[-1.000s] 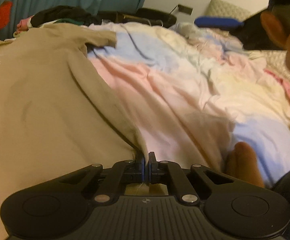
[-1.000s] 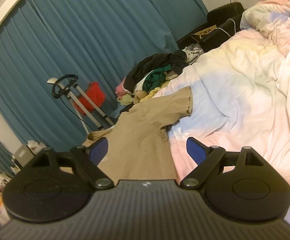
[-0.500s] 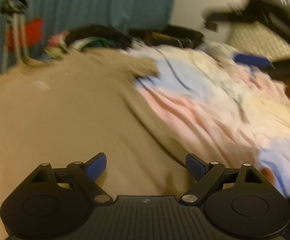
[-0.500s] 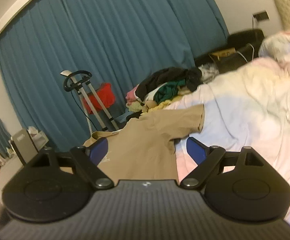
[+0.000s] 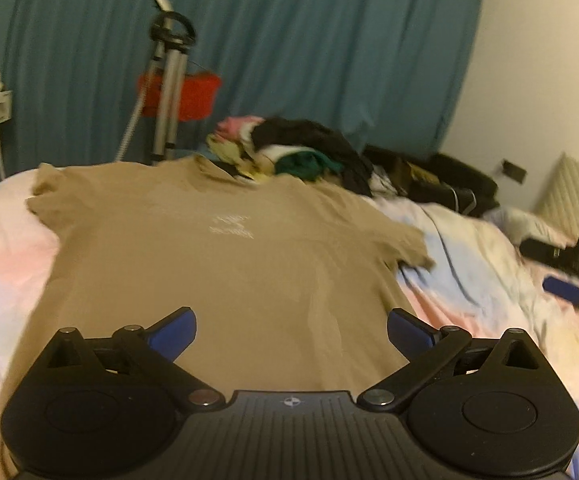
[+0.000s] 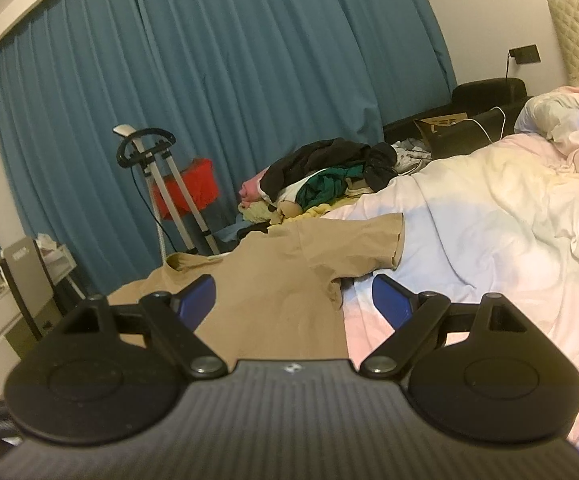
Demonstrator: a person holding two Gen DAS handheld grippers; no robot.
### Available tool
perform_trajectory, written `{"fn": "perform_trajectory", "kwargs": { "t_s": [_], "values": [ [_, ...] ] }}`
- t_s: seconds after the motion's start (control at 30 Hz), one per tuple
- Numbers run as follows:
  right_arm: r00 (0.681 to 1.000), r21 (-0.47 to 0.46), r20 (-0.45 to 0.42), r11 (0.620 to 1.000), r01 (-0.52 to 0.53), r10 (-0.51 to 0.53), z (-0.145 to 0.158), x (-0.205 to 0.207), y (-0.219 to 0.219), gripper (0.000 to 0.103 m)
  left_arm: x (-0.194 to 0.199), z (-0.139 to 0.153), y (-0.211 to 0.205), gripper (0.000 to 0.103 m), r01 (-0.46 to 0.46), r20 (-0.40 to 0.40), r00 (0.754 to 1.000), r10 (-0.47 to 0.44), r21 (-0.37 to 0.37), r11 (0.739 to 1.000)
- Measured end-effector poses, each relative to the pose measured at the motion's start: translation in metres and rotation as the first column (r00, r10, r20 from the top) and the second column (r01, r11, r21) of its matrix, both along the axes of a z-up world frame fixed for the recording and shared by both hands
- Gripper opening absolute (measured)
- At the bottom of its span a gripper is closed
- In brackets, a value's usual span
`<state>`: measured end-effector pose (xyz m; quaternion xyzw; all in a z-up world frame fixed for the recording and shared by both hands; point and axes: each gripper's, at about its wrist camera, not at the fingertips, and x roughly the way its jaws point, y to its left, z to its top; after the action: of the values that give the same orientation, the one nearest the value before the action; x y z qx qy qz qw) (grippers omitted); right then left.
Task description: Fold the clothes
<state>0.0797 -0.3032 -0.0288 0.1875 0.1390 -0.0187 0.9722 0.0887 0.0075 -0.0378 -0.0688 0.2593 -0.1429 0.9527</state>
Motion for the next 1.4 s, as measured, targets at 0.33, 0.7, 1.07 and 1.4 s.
{"fn": "perform_trajectory", "kwargs": {
  "t_s": [0.33,0.7,1.07,1.4],
  "values": [
    [1.000,-0.028,-0.026,1.000,0.009,-0.009,-0.015,0.021,0.017,0.087,-0.002,0.009,0.021,0.103,-0.064,0.025,0.998,0.065,-0.043,0.997],
    [0.995,-0.014,-0.076,0.998,0.061,-0.062,-0.035,0.046,0.012,0.087,-0.010,-0.003,0.010,0.103,-0.092,0.054,0.994,0.091,0.020,0.996],
    [0.992,0.262,-0.118,0.962,0.071,-0.041,-0.068,0.072,-0.034,0.087,0.004,-0.024,0.001,0.103,-0.145,-0.007,0.989,0.145,0.052,0.988],
    [0.994,0.749,-0.097,0.654,0.109,-0.055,-0.141,0.119,-0.108,0.088,0.015,-0.036,0.001,0.103,-0.175,-0.048,0.983,0.179,0.075,0.982]
  ]
}}
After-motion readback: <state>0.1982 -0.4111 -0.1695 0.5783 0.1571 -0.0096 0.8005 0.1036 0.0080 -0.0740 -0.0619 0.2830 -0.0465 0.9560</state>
